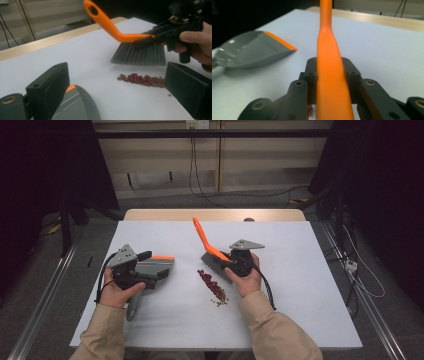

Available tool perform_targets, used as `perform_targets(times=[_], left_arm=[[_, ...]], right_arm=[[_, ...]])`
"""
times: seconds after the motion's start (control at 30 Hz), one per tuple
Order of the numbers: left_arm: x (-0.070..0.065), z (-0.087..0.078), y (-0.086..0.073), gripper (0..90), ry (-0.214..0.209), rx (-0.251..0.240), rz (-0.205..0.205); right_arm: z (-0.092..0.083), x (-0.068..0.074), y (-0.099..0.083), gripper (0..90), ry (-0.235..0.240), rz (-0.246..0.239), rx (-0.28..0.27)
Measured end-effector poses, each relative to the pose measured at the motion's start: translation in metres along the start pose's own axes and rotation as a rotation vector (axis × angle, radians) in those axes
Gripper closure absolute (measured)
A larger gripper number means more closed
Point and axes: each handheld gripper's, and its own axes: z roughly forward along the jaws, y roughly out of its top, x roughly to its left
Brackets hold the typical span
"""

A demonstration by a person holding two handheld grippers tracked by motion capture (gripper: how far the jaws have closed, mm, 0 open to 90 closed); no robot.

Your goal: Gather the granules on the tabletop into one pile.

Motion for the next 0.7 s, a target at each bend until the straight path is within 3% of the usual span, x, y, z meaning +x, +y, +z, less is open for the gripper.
perform_targets(times=[0.1, 0.2, 0.43, 0.7], left_arm=[[0.001, 0.001, -0.001, 6.2, 0.000, 0.003, -0.004], [0.002, 0.002, -0.001, 6.2, 0.001, 0.006, -0.007], [0.004, 0.001, -0.001, 6.2, 0.007, 0.003, -0.012], [0.002, 0.000, -0.002, 6.2, 0.002, 0.003, -0.011]], right_arm=[[0.006, -0.007, -0.003, 70.8, -0.029, -0.026, 0.005], [0.011, -0.014, -0.004, 70.8, -0.020, -0.031, -0.009], [0.026, -0.009, 0.012, 70.8, 0.022, -0.151, 0.008], [0.026, -0.013, 0.006, 70.4, 0.039, -0.124, 0.064]])
